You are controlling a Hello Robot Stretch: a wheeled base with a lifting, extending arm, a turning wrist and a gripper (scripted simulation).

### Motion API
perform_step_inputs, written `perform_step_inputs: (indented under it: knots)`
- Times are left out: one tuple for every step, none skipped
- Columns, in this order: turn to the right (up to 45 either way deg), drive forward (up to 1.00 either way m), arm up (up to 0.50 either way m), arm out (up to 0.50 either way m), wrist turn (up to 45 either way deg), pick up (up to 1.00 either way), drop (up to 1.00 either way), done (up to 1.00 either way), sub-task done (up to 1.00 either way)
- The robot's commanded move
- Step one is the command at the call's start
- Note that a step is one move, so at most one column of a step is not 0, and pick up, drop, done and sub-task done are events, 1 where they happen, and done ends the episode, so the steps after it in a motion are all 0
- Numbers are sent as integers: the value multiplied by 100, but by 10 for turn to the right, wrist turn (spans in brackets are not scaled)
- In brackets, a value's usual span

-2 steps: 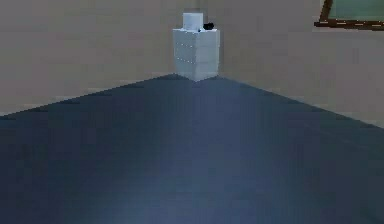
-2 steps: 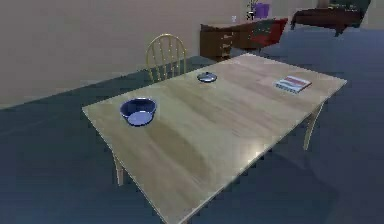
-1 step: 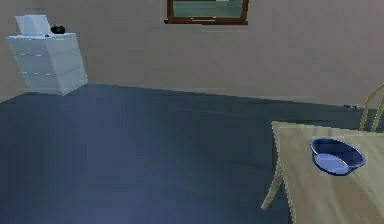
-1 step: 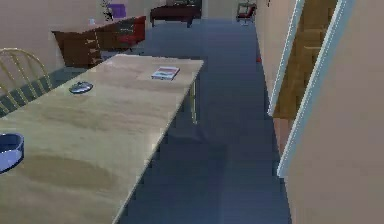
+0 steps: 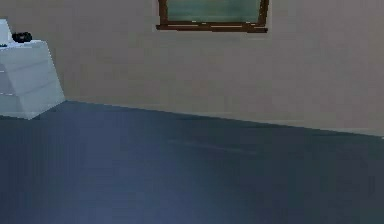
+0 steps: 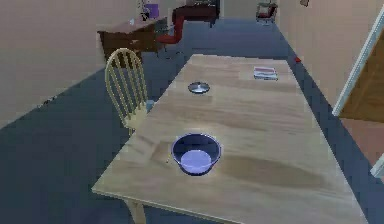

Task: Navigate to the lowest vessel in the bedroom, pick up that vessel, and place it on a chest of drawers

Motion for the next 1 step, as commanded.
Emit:
perform_step_inputs:
  knots:
    - [450, 0, 0, 0, 0, 0, 0, 0, 0]
